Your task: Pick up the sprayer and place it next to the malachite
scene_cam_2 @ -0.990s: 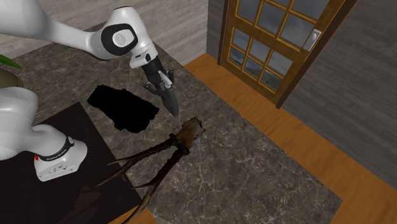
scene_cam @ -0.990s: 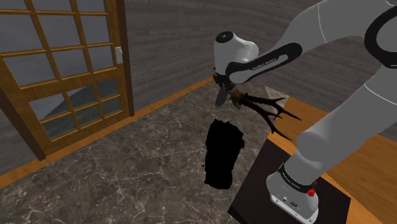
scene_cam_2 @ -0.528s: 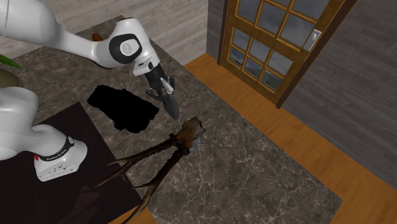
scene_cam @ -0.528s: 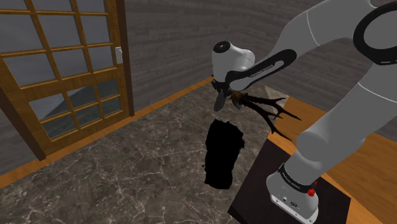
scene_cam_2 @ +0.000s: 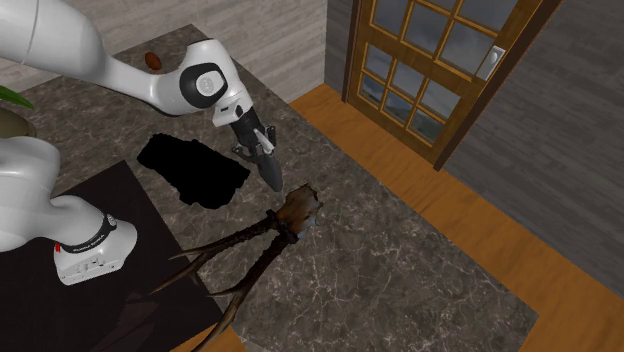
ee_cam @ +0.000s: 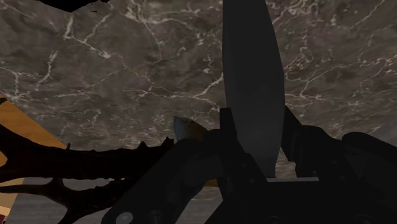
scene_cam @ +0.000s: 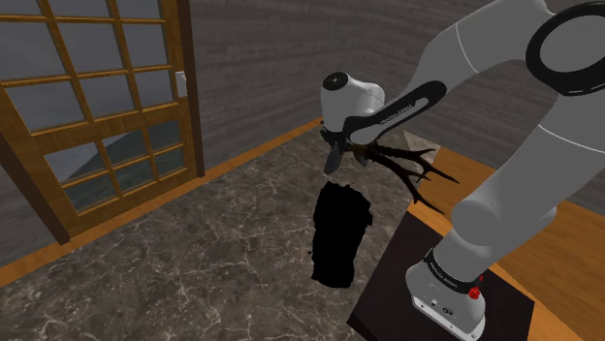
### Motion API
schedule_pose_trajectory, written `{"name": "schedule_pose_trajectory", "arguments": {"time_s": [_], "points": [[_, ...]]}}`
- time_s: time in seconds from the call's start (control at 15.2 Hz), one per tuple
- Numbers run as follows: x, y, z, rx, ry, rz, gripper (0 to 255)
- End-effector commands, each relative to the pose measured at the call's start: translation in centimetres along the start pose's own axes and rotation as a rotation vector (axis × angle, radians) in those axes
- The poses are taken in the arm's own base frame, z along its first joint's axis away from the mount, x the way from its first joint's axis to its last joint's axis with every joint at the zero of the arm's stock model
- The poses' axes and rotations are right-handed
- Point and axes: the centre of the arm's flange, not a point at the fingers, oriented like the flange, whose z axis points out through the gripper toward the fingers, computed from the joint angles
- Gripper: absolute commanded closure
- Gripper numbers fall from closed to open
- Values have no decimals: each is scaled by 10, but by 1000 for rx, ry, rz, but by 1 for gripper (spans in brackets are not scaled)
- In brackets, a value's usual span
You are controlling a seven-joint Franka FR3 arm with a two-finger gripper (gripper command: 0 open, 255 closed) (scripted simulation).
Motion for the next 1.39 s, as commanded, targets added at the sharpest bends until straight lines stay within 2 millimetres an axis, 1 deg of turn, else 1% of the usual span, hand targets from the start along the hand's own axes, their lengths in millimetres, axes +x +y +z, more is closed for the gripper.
{"name": "schedule_pose_trajectory", "arguments": {"time_s": [0.0, 0.13, 0.2, 0.53, 0.73, 0.79, 1.32], "points": [[0, 0, 0, 0, 0, 0, 255], [0, 0, 0, 0, 0, 0, 255], [0, 0, 0, 0, 0, 0, 0], [0, 0, 0, 0, 0, 0, 0], [0, 0, -39, 0, 0, 0, 0], [0, 0, -50, 0, 0, 0, 0], [0, 0, -50, 0, 0, 0, 0]]}}
